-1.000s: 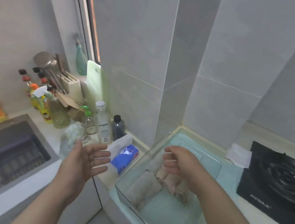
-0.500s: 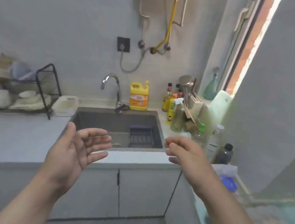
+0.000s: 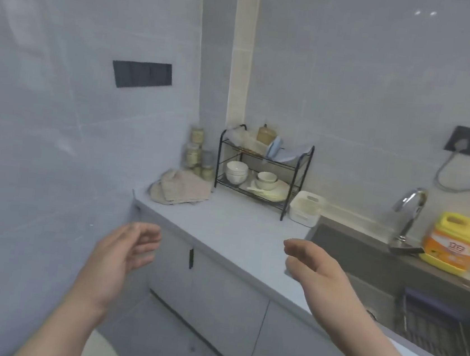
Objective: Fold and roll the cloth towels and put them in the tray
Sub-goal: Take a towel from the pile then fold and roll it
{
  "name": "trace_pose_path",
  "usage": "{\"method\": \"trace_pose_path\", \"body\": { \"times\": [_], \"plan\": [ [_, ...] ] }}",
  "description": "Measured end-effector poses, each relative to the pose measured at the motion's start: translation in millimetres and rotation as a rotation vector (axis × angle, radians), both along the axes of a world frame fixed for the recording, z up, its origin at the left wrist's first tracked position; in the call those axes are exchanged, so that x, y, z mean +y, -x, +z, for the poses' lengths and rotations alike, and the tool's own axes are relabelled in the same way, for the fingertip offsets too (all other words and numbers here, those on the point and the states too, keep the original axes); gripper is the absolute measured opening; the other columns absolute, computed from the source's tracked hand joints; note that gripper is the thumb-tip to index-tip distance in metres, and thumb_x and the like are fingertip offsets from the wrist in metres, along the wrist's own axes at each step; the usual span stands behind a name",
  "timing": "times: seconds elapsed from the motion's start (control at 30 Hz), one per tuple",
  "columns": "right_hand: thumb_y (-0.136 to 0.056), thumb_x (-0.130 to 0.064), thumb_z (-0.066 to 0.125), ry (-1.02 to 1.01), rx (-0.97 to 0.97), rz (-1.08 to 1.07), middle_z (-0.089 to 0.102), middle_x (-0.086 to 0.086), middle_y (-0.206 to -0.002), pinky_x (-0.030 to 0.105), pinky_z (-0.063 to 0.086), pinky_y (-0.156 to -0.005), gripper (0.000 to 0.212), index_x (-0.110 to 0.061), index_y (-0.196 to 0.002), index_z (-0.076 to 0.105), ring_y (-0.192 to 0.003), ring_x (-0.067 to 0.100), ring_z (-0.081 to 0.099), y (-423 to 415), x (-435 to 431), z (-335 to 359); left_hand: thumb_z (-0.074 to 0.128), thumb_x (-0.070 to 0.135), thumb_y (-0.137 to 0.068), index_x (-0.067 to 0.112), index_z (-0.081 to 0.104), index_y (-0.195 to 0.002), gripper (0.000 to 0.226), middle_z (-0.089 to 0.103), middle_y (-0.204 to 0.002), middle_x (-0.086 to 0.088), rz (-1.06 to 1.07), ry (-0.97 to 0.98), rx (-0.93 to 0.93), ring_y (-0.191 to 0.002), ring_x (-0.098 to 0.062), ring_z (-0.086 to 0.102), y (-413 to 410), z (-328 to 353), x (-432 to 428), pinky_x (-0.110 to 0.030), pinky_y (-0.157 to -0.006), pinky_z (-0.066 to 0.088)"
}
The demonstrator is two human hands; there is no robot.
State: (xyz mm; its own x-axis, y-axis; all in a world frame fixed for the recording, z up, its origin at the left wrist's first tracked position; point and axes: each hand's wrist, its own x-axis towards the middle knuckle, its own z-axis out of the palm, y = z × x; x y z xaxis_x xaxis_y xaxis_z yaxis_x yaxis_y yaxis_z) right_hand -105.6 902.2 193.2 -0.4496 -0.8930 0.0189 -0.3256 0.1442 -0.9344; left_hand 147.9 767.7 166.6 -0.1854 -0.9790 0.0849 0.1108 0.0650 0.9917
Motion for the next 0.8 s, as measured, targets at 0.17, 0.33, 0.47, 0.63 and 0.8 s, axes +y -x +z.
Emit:
{"method": "trace_pose_path", "body": {
  "times": [0.17,0.33,0.47,0.63,0.8],
  "plan": [
    [-0.096,-0.02,0.049,-0.067,-0.005,0.044,0.058,-0.023,-0.12,0.025,0.038,-0.097,0.03,-0.041,-0.115,0.058,-0.111,-0.007,0.051,-13.1,-61.5,-12.5,0.05,0.025,-0.094,0.009,0.065,-0.095,0.022,0.068,-0.1,-0.013,0.064,0.005,-0.034,-0.098,-0.029,0.064,-26.2,-6.8,-52.1,-0.043,-0.089,0.049],
    [-0.097,-0.013,0.041,-0.11,0.016,0.059,0.057,-0.023,-0.122,0.034,0.042,-0.103,0.047,-0.054,-0.114,0.054,-0.117,-0.001,0.052,1.2,-128.6,-33.7,0.051,0.018,-0.096,0.006,0.064,-0.102,0.019,0.067,-0.104,-0.012,0.11,-0.064,-0.044,-0.1,-0.029,0.062,-13.4,-32.1,-104.8,-0.04,-0.085,0.048],
    [-0.096,-0.014,0.043,-0.098,0.011,0.084,0.056,-0.023,-0.121,0.033,0.045,-0.097,0.048,-0.059,-0.112,0.051,-0.108,0.003,0.058,27.0,-192.6,-47.5,0.042,0.012,-0.099,0.009,0.061,-0.113,0.024,0.064,-0.113,-0.007,0.139,-0.091,-0.091,-0.1,-0.023,0.062,14.9,-46.7,-158.8,-0.038,-0.085,0.049],
    [-0.096,-0.014,0.047,-0.098,-0.029,0.097,0.051,-0.026,-0.121,0.028,0.05,-0.082,0.054,-0.065,-0.112,0.04,-0.093,0.012,0.064,64.6,-278.3,-63.7,0.051,0.018,-0.098,0.022,0.056,-0.126,0.029,0.058,-0.127,0.0,0.138,-0.111,-0.223,-0.108,-0.019,0.059,49.8,-53.5,-244.3,-0.039,-0.096,0.046],
    [-0.096,-0.018,0.044,-0.221,0.047,0.184,0.054,0.013,-0.13,0.025,0.042,-0.065,0.059,-0.062,-0.132,0.029,-0.093,0.034,0.064,76.0,-367.7,-79.9,0.05,0.032,-0.096,0.048,0.037,-0.137,0.045,0.047,-0.141,0.008,0.087,-0.074,-0.519,-0.125,-0.017,0.05,62.7,-60.0,-312.1,-0.034,-0.107,0.032]
  ]
}}
